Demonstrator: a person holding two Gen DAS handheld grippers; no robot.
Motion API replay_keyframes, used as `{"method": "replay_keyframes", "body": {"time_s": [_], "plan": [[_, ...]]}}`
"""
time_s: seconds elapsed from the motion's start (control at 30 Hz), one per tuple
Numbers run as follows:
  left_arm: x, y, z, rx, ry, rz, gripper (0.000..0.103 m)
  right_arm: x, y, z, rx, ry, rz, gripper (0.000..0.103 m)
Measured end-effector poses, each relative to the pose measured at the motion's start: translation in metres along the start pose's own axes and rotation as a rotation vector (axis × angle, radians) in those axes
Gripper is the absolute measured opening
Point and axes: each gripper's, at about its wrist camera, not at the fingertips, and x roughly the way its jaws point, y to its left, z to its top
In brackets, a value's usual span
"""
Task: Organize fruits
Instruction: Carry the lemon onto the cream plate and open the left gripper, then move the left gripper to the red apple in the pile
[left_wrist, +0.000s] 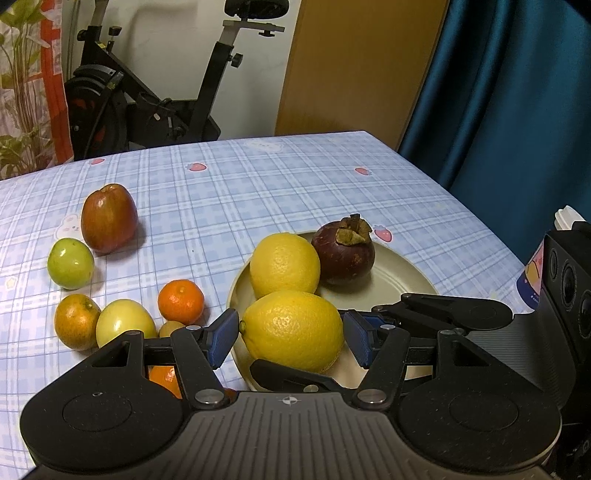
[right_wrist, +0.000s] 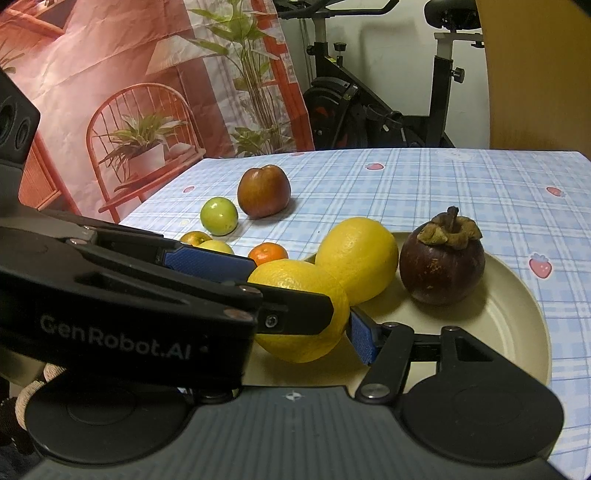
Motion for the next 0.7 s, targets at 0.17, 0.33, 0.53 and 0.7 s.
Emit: {"method": "replay_keyframes", "body": {"time_s": [0.17, 0.33, 0.53, 0.7], "plan": [[0.0018, -0.0002, -0.0023, 0.003, 0.006, 0.002, 0.064, 0.0039, -0.0003, -0.0022, 0.005, 0.019, 0.009, 0.063], [0.0031, 0.0003, -0.0034, 0.005, 0.000, 0.000, 0.064, 0.0073, 0.0001, -0.0034, 0.006, 0.023, 0.013, 0.063], [0.0042, 0.0019, -0.0040, -0.007, -0.002, 0.000, 0.064, 0.0084, -0.0001, -0.0036, -0.001, 0.019, 0.006, 0.064], [0.0022, 0.0031, -0.0035, -0.016, -0.005, -0.008, 0.064, 0.0073, 0.0027, -0.0031, -0.023, 0.014, -0.019, 0.069]]}}
